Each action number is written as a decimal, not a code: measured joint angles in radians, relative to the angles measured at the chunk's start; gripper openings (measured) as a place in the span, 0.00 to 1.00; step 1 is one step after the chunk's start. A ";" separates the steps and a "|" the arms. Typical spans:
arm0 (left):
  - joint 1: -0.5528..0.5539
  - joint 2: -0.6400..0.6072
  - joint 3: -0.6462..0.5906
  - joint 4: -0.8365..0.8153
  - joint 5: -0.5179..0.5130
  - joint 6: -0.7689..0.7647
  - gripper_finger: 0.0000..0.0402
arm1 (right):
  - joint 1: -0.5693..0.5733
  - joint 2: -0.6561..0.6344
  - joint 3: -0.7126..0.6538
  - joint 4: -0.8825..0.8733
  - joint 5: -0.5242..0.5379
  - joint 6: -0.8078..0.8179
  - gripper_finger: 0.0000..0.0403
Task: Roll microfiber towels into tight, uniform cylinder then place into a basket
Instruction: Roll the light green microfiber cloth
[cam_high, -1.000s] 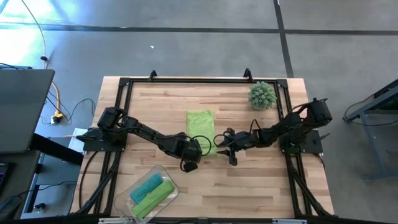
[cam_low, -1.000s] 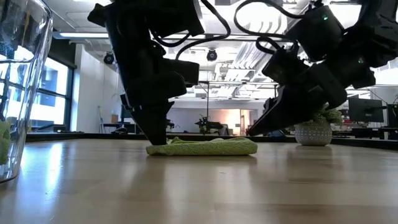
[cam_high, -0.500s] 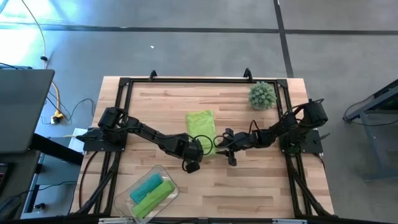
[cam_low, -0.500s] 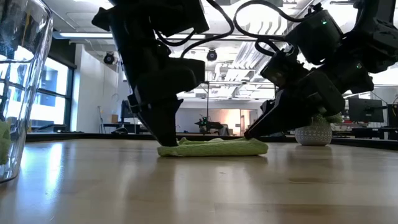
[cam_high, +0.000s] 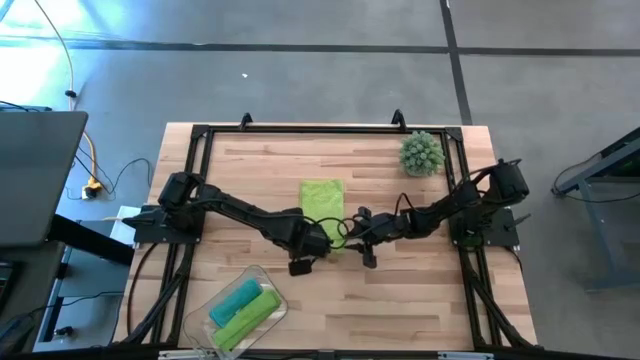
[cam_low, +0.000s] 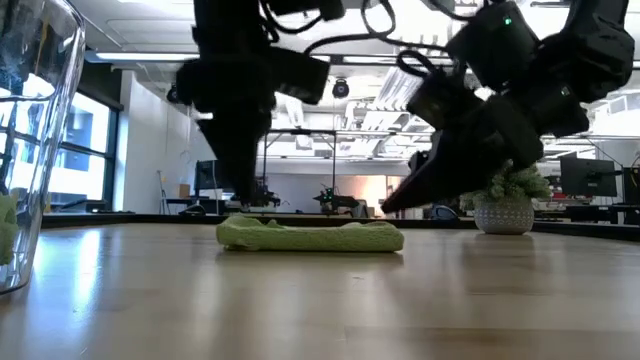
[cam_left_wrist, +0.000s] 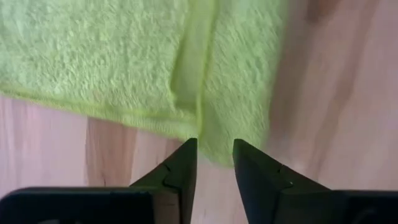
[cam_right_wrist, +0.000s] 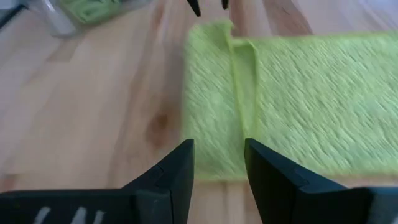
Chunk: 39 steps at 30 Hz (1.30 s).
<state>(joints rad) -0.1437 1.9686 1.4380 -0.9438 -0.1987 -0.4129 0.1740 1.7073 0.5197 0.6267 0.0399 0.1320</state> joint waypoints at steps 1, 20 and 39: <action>-0.004 0.000 0.013 -0.024 0.014 0.019 0.24 | 0.005 0.000 0.012 -0.004 -0.004 -0.001 0.33; -0.052 -0.428 -0.147 -0.258 -0.205 -0.012 0.15 | 0.021 -0.162 0.228 -0.584 0.028 -0.159 0.33; 0.111 -0.693 -0.707 0.749 -0.050 0.321 0.33 | -0.091 -0.188 0.230 -0.659 0.170 -0.017 0.33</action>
<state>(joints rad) -0.0327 1.2751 0.7312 -0.1944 -0.2489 -0.0923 0.0826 1.5192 0.7498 -0.0323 0.2094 0.1146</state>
